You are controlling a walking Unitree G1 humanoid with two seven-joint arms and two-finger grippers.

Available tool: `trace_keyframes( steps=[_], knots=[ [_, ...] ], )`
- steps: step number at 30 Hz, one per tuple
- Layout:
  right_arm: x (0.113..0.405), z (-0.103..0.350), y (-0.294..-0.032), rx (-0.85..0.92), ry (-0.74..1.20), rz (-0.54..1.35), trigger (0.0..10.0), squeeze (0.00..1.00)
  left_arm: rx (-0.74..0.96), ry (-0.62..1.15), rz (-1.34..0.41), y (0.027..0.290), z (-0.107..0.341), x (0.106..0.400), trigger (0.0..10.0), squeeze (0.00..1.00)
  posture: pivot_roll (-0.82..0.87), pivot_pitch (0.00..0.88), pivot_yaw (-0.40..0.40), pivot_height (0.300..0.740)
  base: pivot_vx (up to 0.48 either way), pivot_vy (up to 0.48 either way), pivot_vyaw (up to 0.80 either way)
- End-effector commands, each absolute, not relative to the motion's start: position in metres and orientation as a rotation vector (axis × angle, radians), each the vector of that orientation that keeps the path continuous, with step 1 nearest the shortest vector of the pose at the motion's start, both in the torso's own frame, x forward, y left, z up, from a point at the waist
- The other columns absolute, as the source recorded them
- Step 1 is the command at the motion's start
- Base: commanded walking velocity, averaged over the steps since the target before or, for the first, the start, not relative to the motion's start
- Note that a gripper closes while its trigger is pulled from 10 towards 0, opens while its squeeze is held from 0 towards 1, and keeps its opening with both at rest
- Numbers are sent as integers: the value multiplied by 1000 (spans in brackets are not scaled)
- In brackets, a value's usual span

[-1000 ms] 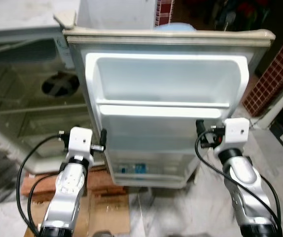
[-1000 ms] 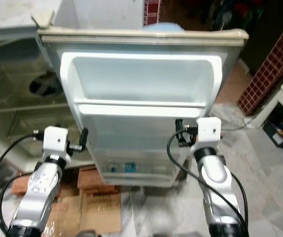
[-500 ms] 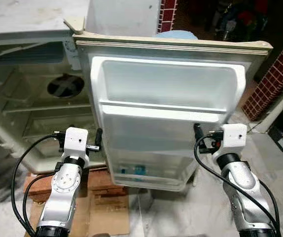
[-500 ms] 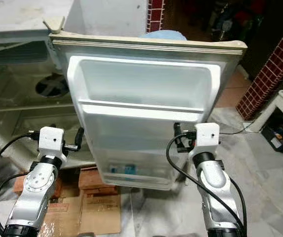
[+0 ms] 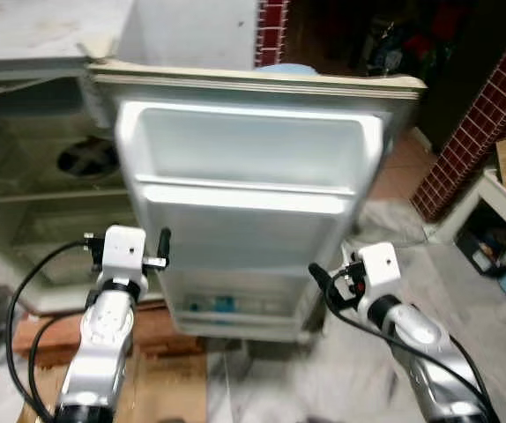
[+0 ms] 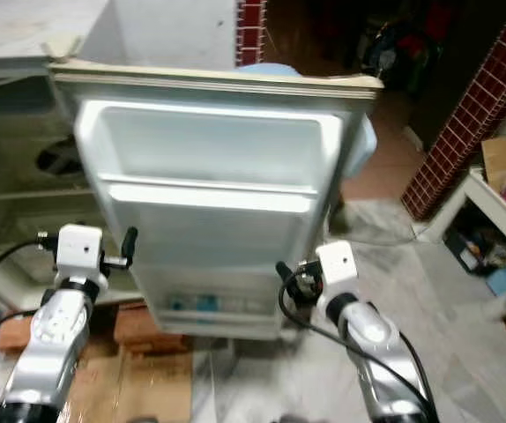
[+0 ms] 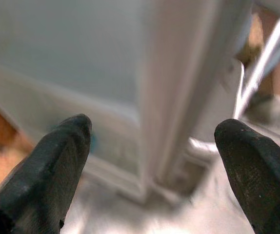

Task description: Restocking fridge

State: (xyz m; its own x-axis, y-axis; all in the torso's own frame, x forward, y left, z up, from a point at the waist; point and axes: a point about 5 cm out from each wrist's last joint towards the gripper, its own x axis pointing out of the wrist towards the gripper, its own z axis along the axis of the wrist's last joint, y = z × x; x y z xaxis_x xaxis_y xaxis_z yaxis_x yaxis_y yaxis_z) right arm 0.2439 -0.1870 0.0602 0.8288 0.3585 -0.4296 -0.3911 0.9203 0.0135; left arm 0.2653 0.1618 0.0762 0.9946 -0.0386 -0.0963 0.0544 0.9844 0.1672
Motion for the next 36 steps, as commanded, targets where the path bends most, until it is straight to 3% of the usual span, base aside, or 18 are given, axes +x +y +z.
trace_keyframes(
  steps=[1,6,10,17,36],
  knots=[
    [244,63,-180,-62,449,485,10000,0,193,79,-29,169,80,266,10000,0,-49,0,-3,740,0,-364,0],
    [243,61,-187,-133,489,588,10000,0,195,79,-21,169,80,266,10000,0,-43,0,-7,740,0,-367,0],
    [259,62,-207,-195,496,481,10000,0,201,79,-11,171,80,266,10000,0,-36,0,-10,740,0,-368,0],
    [272,67,-218,-232,471,446,10000,0,193,71,-1,173,81,265,10000,0,-32,0,-7,740,0,-206,0],
    [301,94,-202,-187,186,241,10000,0,49,240,77,183,67,257,10000,0,-10,0,-1,740,0,0,748]
  ],
)
